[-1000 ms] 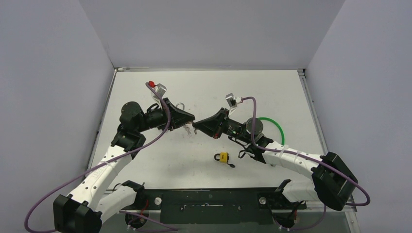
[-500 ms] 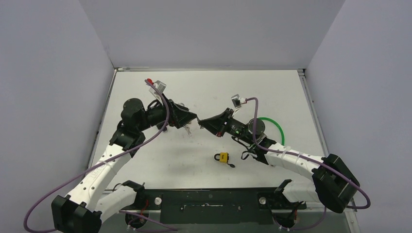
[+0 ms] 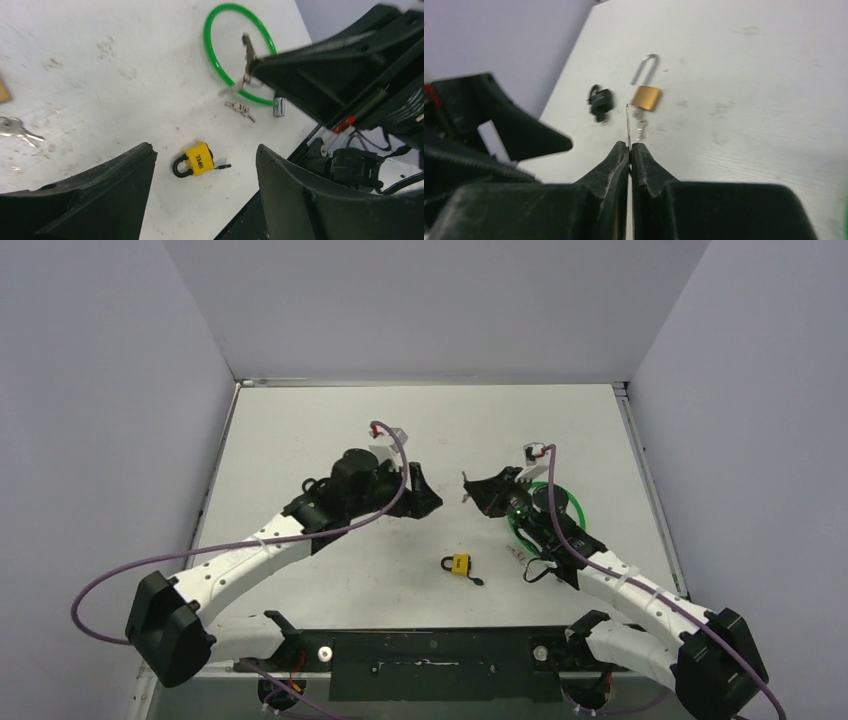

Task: Unlock with the key

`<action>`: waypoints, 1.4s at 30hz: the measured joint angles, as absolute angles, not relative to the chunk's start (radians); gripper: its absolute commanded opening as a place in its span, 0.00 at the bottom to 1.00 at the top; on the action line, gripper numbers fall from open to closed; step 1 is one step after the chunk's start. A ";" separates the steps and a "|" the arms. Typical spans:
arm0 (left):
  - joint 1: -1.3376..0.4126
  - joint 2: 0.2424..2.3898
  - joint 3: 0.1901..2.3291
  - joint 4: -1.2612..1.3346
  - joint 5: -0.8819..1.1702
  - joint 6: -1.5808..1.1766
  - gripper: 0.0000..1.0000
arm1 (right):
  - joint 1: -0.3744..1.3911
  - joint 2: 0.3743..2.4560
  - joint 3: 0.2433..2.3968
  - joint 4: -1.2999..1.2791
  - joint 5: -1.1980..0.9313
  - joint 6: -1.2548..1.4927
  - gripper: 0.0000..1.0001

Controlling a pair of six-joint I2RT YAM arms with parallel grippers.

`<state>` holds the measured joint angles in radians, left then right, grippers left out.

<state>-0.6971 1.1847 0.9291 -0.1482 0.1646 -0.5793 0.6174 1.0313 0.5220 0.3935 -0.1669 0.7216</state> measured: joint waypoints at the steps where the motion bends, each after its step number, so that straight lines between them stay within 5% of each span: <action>1: -0.732 1.214 0.929 -0.149 0.149 -0.596 0.68 | 0.597 1.015 0.515 0.357 -0.144 0.722 0.00; 15: -1.000 1.558 0.925 -0.025 0.084 -0.886 0.68 | 0.341 0.857 0.370 0.038 -0.034 0.823 0.00; 42: -1.005 1.773 1.089 -0.256 -0.127 -0.844 0.72 | 0.313 0.883 0.356 0.035 -0.082 0.859 0.00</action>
<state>-1.0054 1.7733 1.0889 -0.2558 -0.1268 -0.8444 0.3126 0.8825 0.3565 0.0345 -0.0818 0.8585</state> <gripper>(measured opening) 0.720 0.040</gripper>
